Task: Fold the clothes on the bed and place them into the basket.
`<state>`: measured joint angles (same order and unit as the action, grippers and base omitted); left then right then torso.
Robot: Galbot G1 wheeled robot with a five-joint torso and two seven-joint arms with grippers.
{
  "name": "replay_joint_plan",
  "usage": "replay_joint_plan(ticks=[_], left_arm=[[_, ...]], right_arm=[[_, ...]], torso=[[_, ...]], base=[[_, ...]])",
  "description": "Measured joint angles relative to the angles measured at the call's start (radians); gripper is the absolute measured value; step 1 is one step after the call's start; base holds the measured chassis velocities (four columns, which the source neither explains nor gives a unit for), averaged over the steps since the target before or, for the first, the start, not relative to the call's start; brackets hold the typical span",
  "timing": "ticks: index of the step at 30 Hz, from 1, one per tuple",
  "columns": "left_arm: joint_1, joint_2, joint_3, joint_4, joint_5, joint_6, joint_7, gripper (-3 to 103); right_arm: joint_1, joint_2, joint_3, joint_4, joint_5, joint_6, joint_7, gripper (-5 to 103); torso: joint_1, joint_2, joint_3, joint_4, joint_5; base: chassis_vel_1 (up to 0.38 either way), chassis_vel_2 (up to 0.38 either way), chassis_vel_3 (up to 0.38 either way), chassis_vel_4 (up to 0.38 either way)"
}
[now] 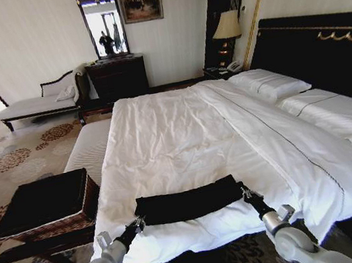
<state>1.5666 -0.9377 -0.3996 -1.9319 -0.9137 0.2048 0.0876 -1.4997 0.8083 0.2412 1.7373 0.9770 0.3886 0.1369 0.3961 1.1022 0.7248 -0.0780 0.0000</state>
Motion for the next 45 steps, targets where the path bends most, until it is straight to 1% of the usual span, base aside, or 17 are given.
replay_joint_plan(ticks=[3,4,7,11,12,14,16,19,20,22,25,32,36,39,40,43,45], left_arm=[[0.038,-0.012,-0.061,-0.034,0.055,-0.038,0.018,23],[0.038,-0.012,-0.061,-0.034,0.055,-0.038,0.018,23],[0.05,-0.061,-0.137,-0.067,0.097,-0.091,0.036,39],[0.016,-0.101,-0.167,-0.066,0.113,-0.124,0.037,50],[-0.043,-0.138,-0.172,-0.046,0.087,-0.126,0.022,56],[-0.116,-0.18,-0.154,0.004,0.065,-0.111,-0.002,66],[-0.138,-0.192,-0.146,0.026,0.068,-0.105,-0.01,66],[-0.207,-0.238,-0.133,0.113,0.11,-0.08,-0.048,82],[-0.207,-0.238,-0.133,0.113,0.11,-0.08,-0.048,82],[-0.218,-0.251,-0.139,0.141,0.108,-0.067,-0.061,93],[-0.207,-0.254,-0.156,0.139,0.093,-0.063,-0.065,99],[-0.178,-0.246,-0.171,0.083,0.084,-0.058,-0.071,100],[-0.175,-0.246,-0.174,0.055,0.073,-0.05,-0.077,100],[-0.175,-0.245,-0.174,0.043,0.068,-0.045,-0.08,100],[-0.175,-0.244,-0.174,0.043,0.068,-0.045,-0.081,100],[-0.175,-0.242,-0.174,0.044,0.068,-0.045,-0.081,100],[-0.174,-0.24,-0.175,0.047,0.07,-0.045,-0.081,100]], right_arm=[[-0.027,0.011,0.069,0.039,-0.017,0.025,0.001,25],[-0.027,0.011,0.069,0.039,-0.017,0.025,0.001,25],[-0.005,0.026,0.142,0.069,0.008,0.027,0.004,41],[0.053,0.031,0.15,0.06,0.039,0.004,0.021,47],[0.118,0.031,0.126,0.029,0.071,-0.03,0.031,57],[0.193,0.029,0.072,-0.01,0.108,-0.096,0.034,68],[0.213,0.029,0.055,-0.022,0.122,-0.113,0.036,68],[0.315,0.031,-0.021,-0.075,0.201,-0.206,0.042,84],[0.315,0.031,-0.021,-0.075,0.201,-0.206,0.042,84],[0.365,0.033,-0.052,-0.102,0.266,-0.265,0.045,90],[0.383,0.031,-0.065,-0.113,0.305,-0.349,0.078,100],[0.35,0.019,-0.051,-0.106,0.319,-0.464,0.09,100],[0.335,0.016,-0.046,-0.092,0.325,-0.496,0.083,103],[0.329,0.015,-0.046,-0.087,0.325,-0.504,0.08,96],[0.33,0.015,-0.048,-0.09,0.324,-0.504,0.077,86],[0.331,0.016,-0.048,-0.092,0.324,-0.502,0.074,81],[0.329,0.015,-0.049,-0.091,0.323,-0.498,0.069,71]], torso=[[0.0,0.0,0.0,0.0,0.0001],[0.0,0.0,0.0,0.0,0.0001],[0.0,0.0,0.0,-0.0001,0.0001],[0.0,0.0,0.0,0.0005,0.0001],[0.0,0.0,0.0,0.0004,0.0],[0.0,0.0,0.0,0.0,0.0],[0.0,0.0,0.0,-0.0001,-0.0001],[0.0,0.0,0.0,0.0,-0.0001],[0.0,0.0,0.0,0.0,-0.0001],[0.0,0.0,0.0,0.0003,-0.0001],[0.0,0.0,0.0,0.0004,0.0],[0.0,0.0,0.0,-0.0001,0.0],[0.0,0.0,0.0,0.0,0.0],[0.0,0.0,0.0,0.0,0.0],[0.0,0.0,0.0,0.0001,0.0],[0.0,0.0,0.0,0.0001,0.0],[0.0,0.0,0.0,0.0002,-0.0002]], base=[[0.0,0.0,0.0,0.0],[0.0,0.0,0.0,0.0],[0.0,0.0,0.0,0.0],[0.0,0.0,0.0,0.0],[0.0,0.0,0.0,0.0],[0.0,0.0,0.0,0.0],[0.0,0.0,0.0,0.0],[0.0,0.0,0.0,0.0],[0.0,0.0,0.0,0.0],[0.0,0.0,0.0,0.0],[0.0,0.0,0.0,0.0],[0.0,0.0,0.0,0.0],[0.0,0.0,0.0,0.0],[0.0,0.0,0.0,0.0],[0.0,0.0,0.0,0.0],[0.0,0.0,0.0,0.0],[0.0,0.0,0.0,0.0]])
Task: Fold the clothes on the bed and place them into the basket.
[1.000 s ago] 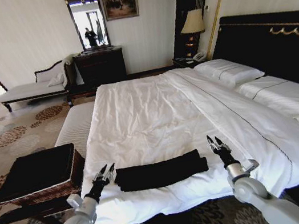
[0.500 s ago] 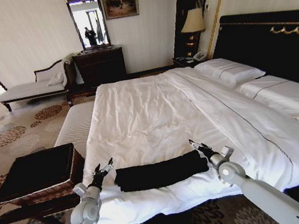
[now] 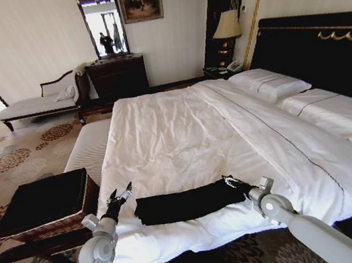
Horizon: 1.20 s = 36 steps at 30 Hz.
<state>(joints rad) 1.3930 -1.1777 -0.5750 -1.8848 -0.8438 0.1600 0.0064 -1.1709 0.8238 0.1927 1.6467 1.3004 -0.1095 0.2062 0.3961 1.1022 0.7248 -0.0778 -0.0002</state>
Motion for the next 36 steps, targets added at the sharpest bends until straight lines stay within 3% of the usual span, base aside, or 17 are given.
replay_joint_plan(ticks=[7,14,17,18,36], left_arm=[[-0.004,0.001,-0.003,0.007,0.001,-0.001,0.0,100],[-0.006,-0.003,0.002,0.016,0.008,-0.004,0.001,100],[-0.007,-0.003,0.002,0.017,0.008,-0.004,0.001,100],[-0.008,-0.003,0.002,0.017,0.008,-0.005,0.001,100],[-0.005,-0.004,0.009,0.026,0.014,-0.01,0.003,100]], right_arm=[[-0.011,0.001,0.0,0.003,-0.006,0.014,-0.019,48],[-0.004,0.0,-0.001,-0.007,-0.02,0.032,-0.045,16],[-0.002,-0.001,-0.001,-0.01,-0.023,0.038,-0.049,16],[0.0,-0.001,-0.002,-0.013,-0.024,0.046,-0.054,4],[0.064,0.019,0.036,-0.068,-0.04,0.125,-0.037,1]], torso=[[0.0,0.0,0.0,-0.0002,0.0001],[0.0,0.0,0.0,0.0,0.0001],[0.0,0.0,0.0,0.0,0.0001],[0.0,0.0,0.0,-0.0001,0.0002],[0.0,0.0,0.0,0.0,0.0002]], base=[[0.0,0.0,0.0,0.0],[0.0,0.0,0.0,0.0],[0.0,0.0,0.0,0.0],[0.0,0.0,0.0,0.0],[0.0,0.0,0.0,0.0]])
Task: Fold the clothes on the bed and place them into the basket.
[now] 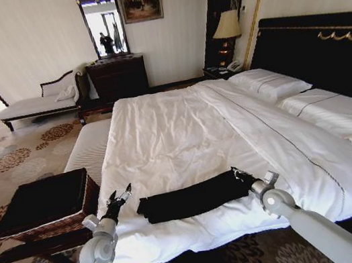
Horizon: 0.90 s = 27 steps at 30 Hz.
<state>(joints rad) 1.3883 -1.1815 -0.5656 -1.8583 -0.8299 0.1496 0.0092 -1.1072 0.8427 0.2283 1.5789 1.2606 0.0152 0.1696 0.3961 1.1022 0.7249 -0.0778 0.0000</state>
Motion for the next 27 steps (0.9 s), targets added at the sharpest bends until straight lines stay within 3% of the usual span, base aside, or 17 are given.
replay_joint_plan(ticks=[3,5,8,10,16,19,27], left_arm=[[0.007,-0.001,0.004,-0.003,0.007,-0.001,0.001,100],[0.013,-0.001,0.006,-0.005,0.014,-0.005,0.002,100],[0.019,-0.001,0.007,-0.004,0.022,-0.01,0.003,100],[0.02,-0.002,0.006,0.002,0.026,-0.015,0.004,100],[0.017,-0.015,-0.026,0.004,-0.001,-0.019,0.001,100],[0.011,-0.035,-0.051,-0.016,-0.026,-0.014,-0.004,100],[0.021,-0.043,-0.043,-0.039,-0.025,-0.012,-0.006,100]], right_arm=[[0.008,0.012,-0.01,-0.021,-0.065,0.022,0.023,-2],[-0.003,0.019,-0.008,-0.026,-0.101,0.029,0.049,7],[-0.013,0.025,0.009,-0.023,-0.114,0.038,0.079,12],[-0.026,0.03,0.035,-0.009,-0.119,0.052,0.108,23],[-0.107,0.028,0.112,0.077,-0.044,0.046,0.179,39],[-0.199,0.034,0.152,0.147,0.016,0.015,0.215,55],[-0.252,0.078,0.138,0.159,0.05,-0.024,0.228,83]], torso=[[0.0,0.0,0.0,0.0001,0.0001],[0.0,0.0,0.0,-0.0001,0.0],[0.0,0.0,0.0,-0.0003,0.0],[0.0,0.0,0.0,0.0,-0.0001],[0.0,0.0,0.0,0.0,-0.0003],[0.0,0.0,0.0,-0.0003,-0.0002],[0.0,0.0,0.0,0.0,0.0]], base=[[0.0,0.0,0.0,0.0],[0.0,0.0,0.0,0.0],[0.0,0.0,0.0,0.0],[0.0,0.0,0.0,0.0],[0.0,0.0,0.0,0.0],[0.0,0.0,0.0,0.0],[0.0,0.0,0.0,0.0]])
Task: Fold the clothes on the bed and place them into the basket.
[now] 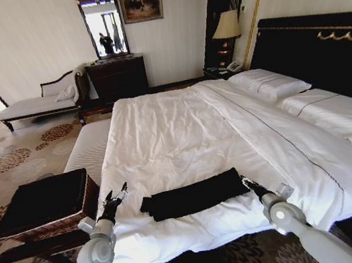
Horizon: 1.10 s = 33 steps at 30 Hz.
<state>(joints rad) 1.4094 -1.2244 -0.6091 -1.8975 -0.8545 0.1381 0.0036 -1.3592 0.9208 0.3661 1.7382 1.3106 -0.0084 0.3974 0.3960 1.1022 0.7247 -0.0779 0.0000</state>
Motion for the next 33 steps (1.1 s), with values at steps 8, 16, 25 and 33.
replay_joint_plan(ticks=[8,16,25,33], left_arm=[[0.003,0.003,-0.002,-0.003,0.001,0.001,-0.001,100],[0.004,-0.003,0.003,0.002,0.012,0.002,-0.002,100],[0.006,-0.01,0.007,-0.003,0.016,0.005,-0.003,100],[0.011,-0.01,0.005,-0.004,0.019,0.005,-0.004,100]], right_arm=[[0.044,0.016,-0.032,-0.023,0.013,0.003,-0.039,100],[0.094,0.033,-0.069,-0.068,0.031,0.001,-0.09,98],[0.105,0.034,-0.075,-0.072,0.037,0.003,-0.111,66],[0.11,0.039,-0.072,-0.076,0.028,0.036,-0.126,33]], torso=[[0.0,0.0,0.0,0.0001,-0.0002],[0.0,0.0,0.0,0.0,-0.0002],[0.0,0.0,0.0,0.0,0.0],[0.0,0.0,0.0,0.0001,0.0]], base=[[0.0,0.0,0.0,0.0],[0.0,0.0,0.0,0.0],[0.0,0.0,0.0,0.0],[0.0,0.0,0.0,0.0]])
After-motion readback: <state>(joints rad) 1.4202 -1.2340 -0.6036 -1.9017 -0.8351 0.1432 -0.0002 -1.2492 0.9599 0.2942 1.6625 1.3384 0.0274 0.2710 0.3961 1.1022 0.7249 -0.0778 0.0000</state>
